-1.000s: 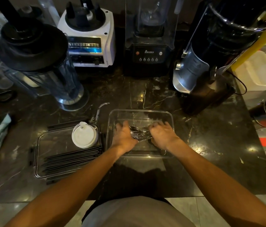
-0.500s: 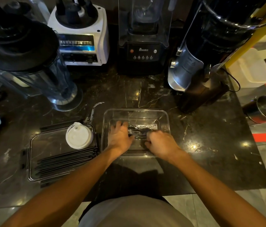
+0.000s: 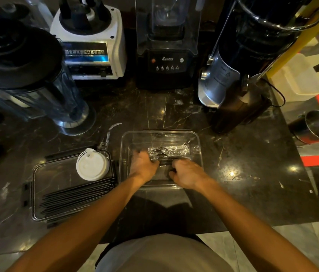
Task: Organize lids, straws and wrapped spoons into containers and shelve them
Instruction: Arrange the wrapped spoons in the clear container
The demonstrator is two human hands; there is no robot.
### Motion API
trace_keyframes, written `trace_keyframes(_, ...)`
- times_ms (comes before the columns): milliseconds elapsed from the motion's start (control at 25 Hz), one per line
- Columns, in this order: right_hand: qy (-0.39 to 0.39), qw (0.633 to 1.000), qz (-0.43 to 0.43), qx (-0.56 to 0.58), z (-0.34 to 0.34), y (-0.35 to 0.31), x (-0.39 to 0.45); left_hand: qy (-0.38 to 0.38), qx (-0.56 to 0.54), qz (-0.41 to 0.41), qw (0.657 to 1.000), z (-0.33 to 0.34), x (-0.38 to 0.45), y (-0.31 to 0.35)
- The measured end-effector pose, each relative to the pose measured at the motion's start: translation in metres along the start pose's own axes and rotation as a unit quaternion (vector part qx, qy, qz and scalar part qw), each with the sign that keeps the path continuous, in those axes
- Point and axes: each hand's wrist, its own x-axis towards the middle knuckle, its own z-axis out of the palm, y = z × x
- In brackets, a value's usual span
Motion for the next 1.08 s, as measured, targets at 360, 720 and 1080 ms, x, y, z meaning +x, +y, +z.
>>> trace_keyframes(360,0.034,0.999,0.008,0.007,-0.006,-0.002,-0.001,0.003,-0.02,0.031,0.999,0.006,0.007,0.008)
trace_keyframes(720,0.05,0.999,0.009,0.009,-0.004,-0.001,0.002,0.027,-0.036,0.037,0.998,0.003,0.014,0.008)
trace_keyframes(1080,0.033,0.999,0.012,-0.007,-0.007,-0.003,-0.004,0.023,-0.014,0.056,0.998,0.001,0.012,-0.005)
